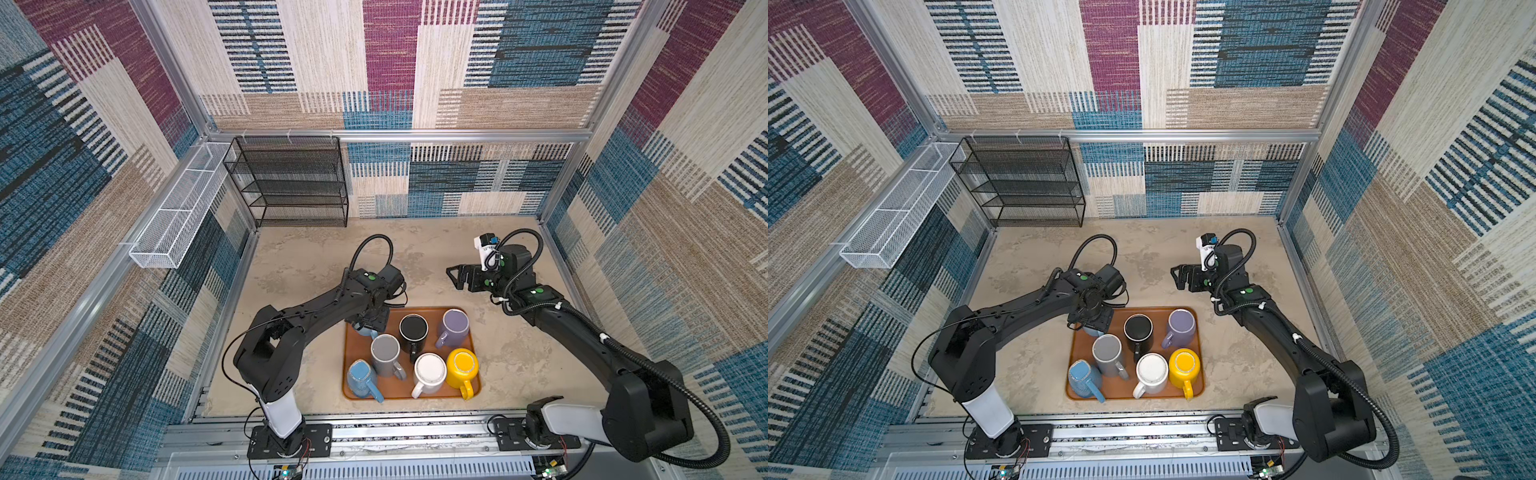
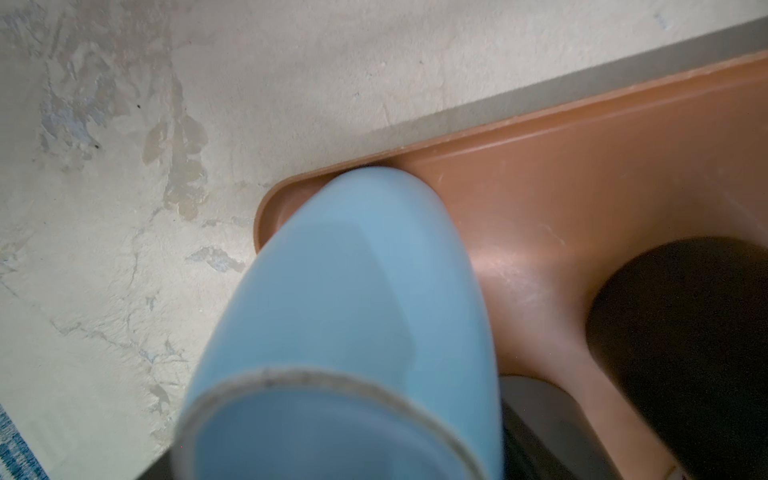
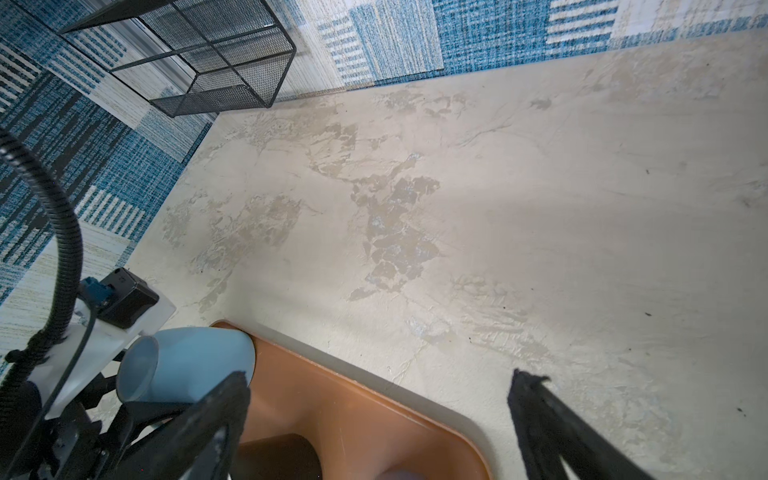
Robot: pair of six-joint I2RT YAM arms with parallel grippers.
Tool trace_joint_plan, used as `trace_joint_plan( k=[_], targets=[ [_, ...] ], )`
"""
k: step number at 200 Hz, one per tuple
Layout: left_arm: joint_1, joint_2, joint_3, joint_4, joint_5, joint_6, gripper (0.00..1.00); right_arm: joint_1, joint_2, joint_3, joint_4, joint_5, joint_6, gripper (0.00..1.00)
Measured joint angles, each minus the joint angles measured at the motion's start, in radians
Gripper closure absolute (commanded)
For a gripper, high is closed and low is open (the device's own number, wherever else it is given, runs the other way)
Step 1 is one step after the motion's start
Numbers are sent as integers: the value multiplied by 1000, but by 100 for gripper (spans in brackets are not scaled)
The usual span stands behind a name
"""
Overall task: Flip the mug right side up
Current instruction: 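Lower the left gripper around the upside-down light blue mug, then close the left gripper on the light blue mug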
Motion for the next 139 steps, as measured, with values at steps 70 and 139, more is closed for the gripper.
trace_joint_plan(
  k=[70,139],
  targets=[
    [9,-24,-33,-3,-2,-2,32,8,11,10,0,12,0,0],
    [18,-44,-63,-5,-6,-6,41,16,15,20,-5,25,-1,0]
  ],
)
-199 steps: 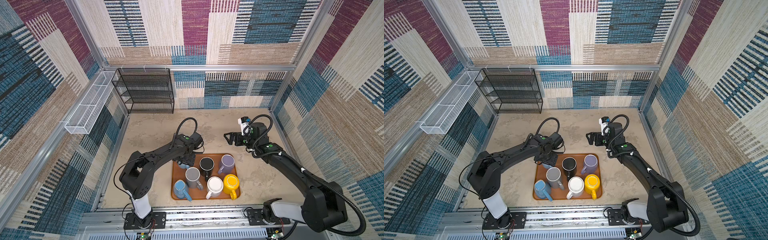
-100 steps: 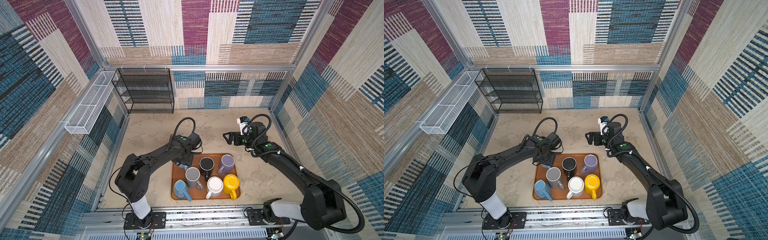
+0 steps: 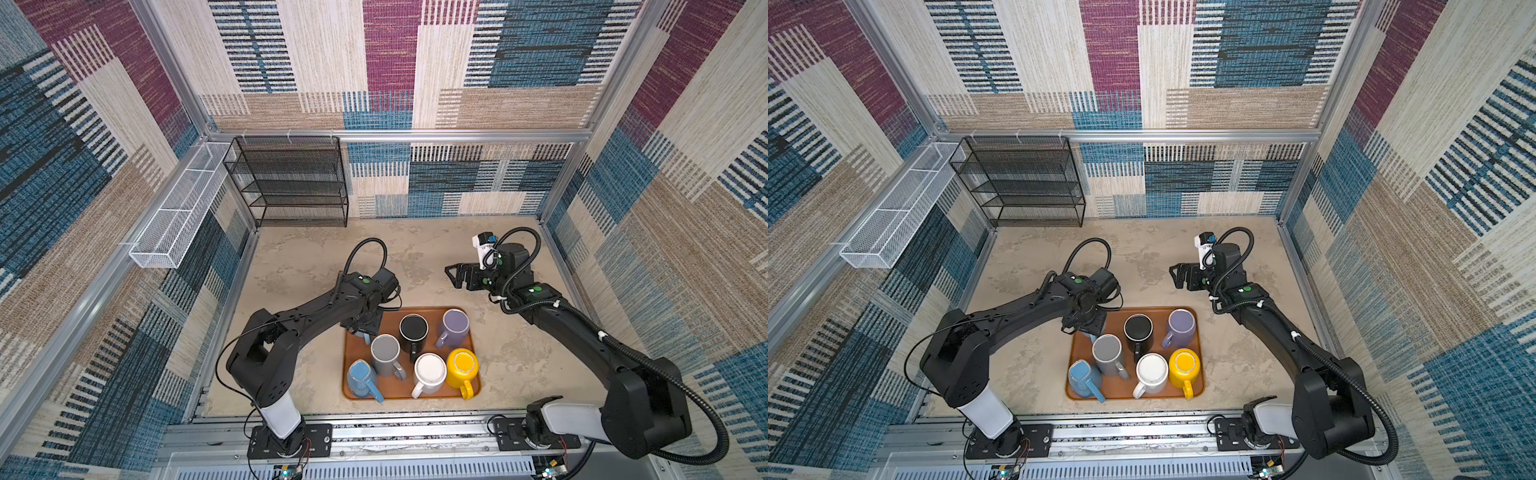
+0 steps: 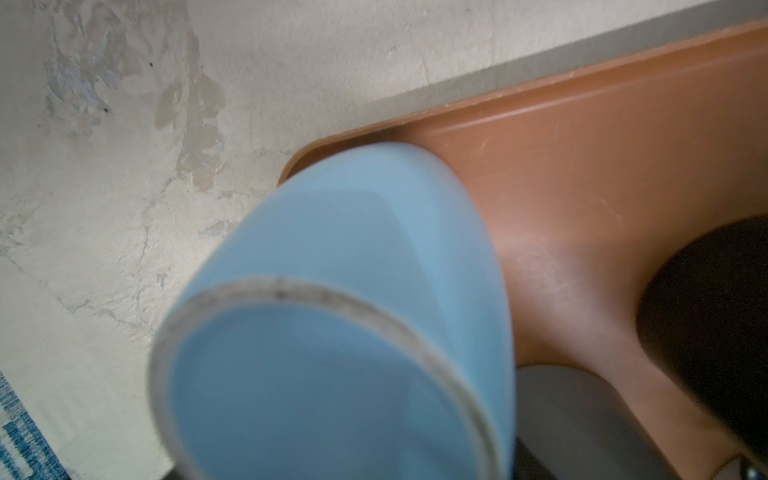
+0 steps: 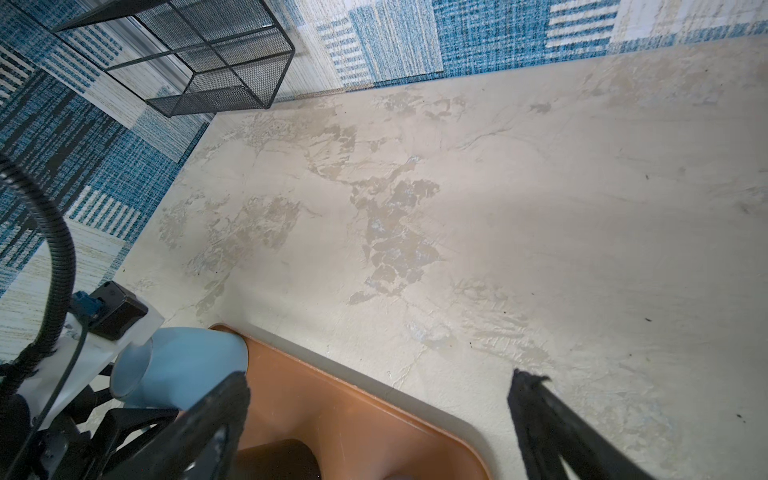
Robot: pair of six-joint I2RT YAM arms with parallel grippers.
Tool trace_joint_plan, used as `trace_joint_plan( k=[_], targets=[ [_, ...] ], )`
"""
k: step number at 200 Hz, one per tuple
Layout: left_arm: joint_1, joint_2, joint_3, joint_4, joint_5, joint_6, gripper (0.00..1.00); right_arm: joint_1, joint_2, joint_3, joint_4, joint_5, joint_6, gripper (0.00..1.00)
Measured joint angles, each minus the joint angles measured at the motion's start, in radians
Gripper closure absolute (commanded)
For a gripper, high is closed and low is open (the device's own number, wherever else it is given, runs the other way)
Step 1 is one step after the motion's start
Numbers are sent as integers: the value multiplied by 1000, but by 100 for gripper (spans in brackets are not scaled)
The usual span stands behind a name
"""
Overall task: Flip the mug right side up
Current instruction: 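Close the left gripper on the light blue mug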
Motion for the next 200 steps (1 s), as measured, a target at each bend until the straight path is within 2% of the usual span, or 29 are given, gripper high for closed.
trace_joint_plan(
  k=[146,157,164,173,200],
  targets=[
    [3,-34,-44,4,2,-19,60,27,16,24,-6,19,-7,0],
    [3,-35,-47,6,3,-20,64,29,17,25,-7,19,-7,0],
    [4,-36,-49,6,5,-22,70,29,17,25,-7,19,-7,0],
    [4,-40,-53,7,8,-22,100,29,17,25,-8,19,-7,0],
    [5,-48,-58,12,-6,-32,100,30,17,25,-11,19,-7,0]
  ],
)
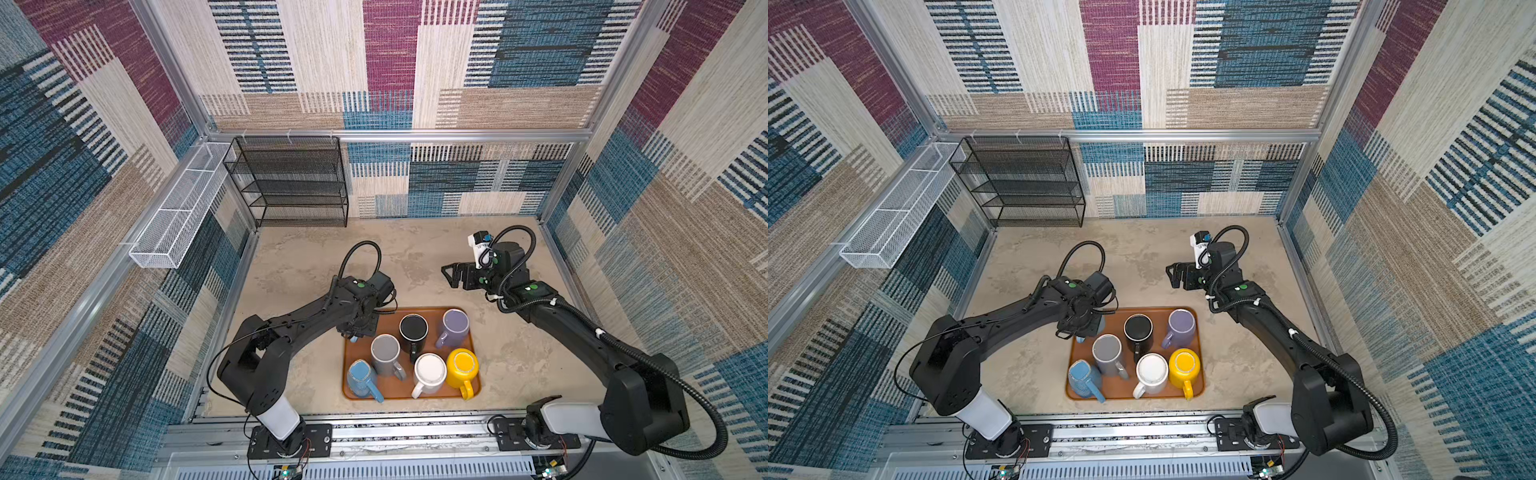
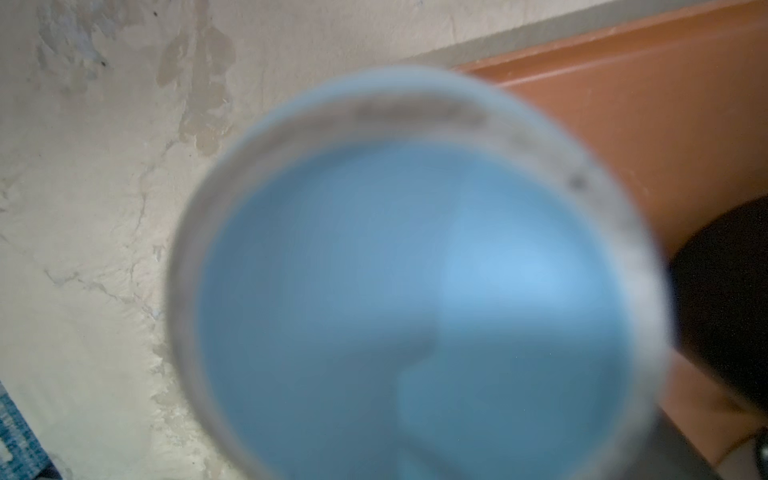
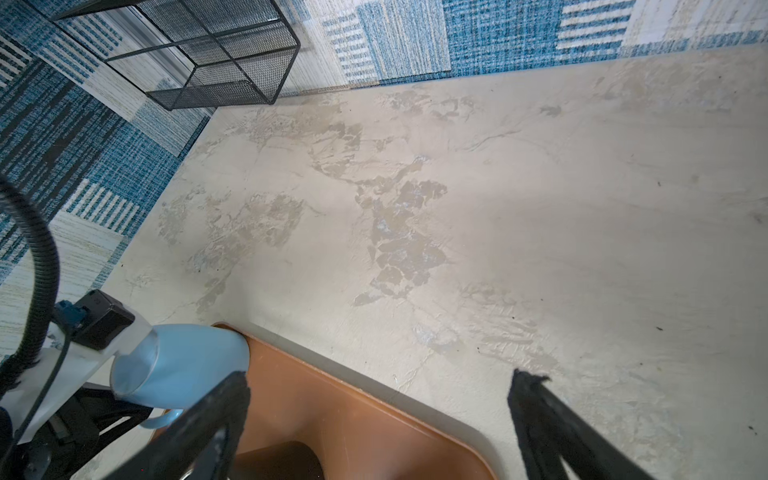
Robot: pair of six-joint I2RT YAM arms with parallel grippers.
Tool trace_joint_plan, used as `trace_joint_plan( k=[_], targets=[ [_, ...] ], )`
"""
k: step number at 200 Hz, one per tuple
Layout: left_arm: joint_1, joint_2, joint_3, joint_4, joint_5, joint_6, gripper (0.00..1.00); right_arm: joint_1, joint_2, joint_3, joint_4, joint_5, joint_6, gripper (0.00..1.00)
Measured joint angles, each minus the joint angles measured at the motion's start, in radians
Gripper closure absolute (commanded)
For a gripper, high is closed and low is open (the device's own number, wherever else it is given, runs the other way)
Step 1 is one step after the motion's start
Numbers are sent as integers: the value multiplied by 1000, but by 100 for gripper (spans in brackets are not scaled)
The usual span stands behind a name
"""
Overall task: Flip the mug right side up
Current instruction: 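Close the left gripper on the light blue mug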
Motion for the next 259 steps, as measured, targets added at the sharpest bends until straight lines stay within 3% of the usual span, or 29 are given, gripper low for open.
trace_joint_plan(
  k=[108,197,259],
  targets=[
    [0,14,2,40,3,3,100,2,3,0,-10,0,0,1],
    [0,16,5,38,41,11,79,6,3,0,-13,0,0,0],
    [0,22,10,32,61,17,74,7,-13,0,-16,6,-4,0]
  ],
)
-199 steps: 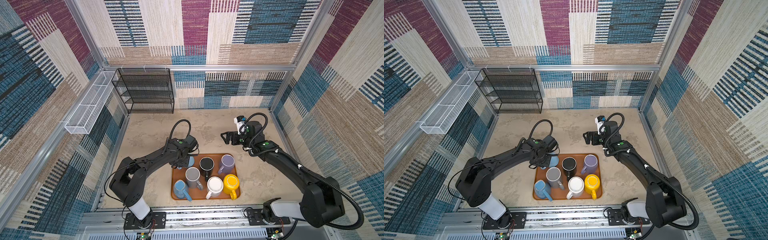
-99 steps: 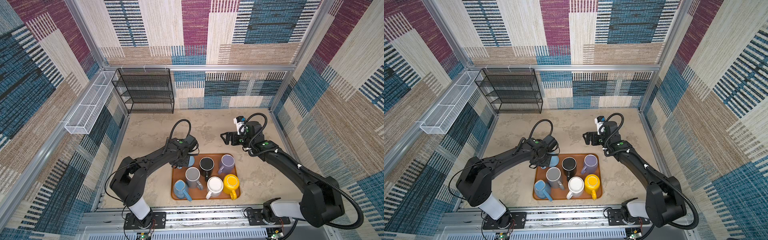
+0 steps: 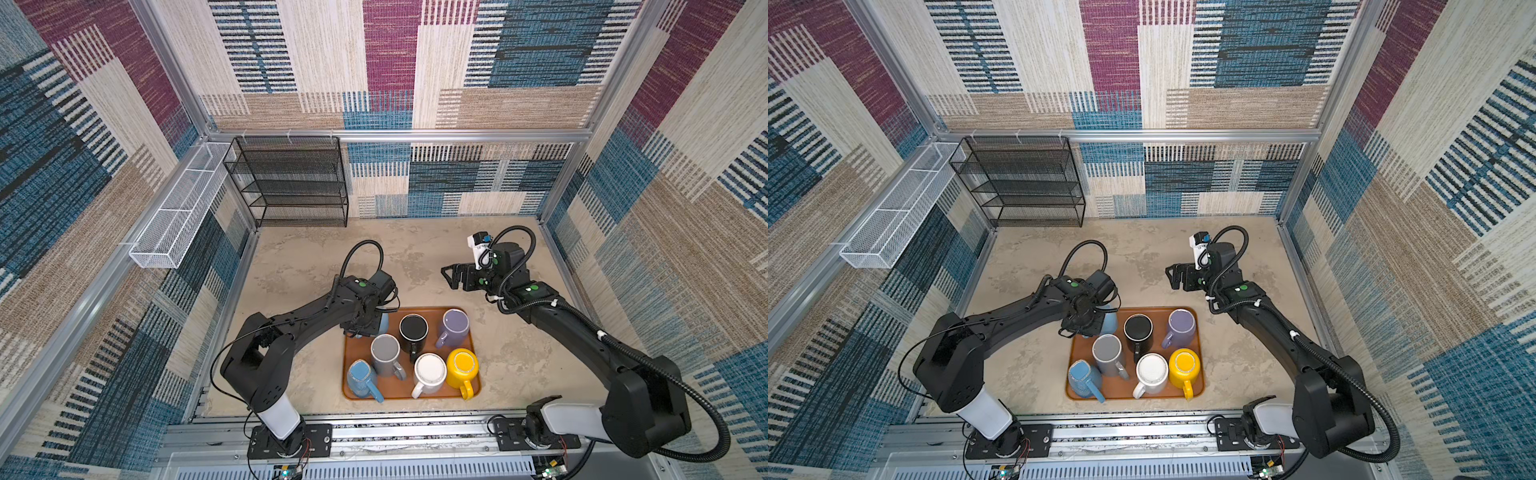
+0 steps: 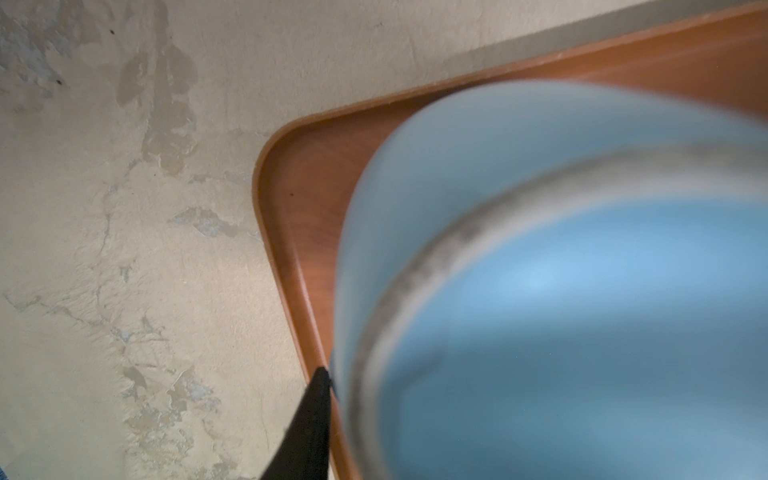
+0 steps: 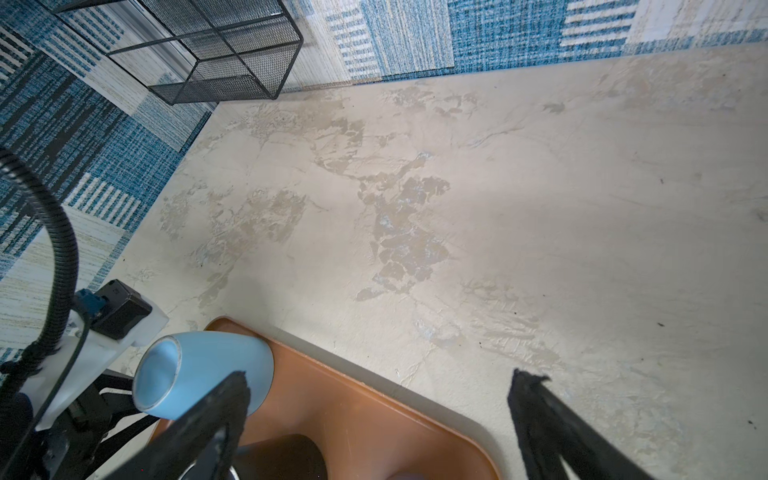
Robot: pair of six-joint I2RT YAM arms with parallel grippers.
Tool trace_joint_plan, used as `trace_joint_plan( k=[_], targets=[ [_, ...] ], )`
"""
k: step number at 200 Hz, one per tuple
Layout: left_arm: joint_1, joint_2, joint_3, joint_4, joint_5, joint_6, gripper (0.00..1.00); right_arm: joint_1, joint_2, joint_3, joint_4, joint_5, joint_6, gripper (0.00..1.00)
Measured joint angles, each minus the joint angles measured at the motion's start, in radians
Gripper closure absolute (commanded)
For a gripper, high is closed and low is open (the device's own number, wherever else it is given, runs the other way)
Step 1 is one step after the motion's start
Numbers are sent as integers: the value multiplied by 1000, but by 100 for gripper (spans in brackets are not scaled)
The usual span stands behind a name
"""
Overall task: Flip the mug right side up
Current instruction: 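Close the left gripper on the light blue mug, then lift the light blue mug off the tray with the left gripper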
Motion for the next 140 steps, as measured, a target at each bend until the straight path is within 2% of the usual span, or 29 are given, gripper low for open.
trace_joint_plan(
  k=[48,140],
  targets=[
    [0,23,3,12,27,74,71,0,0,0,-4,2,0,0],
    [0,24,-10,68,83,154,79,6,0,0,-5,3,1,0]
  ],
)
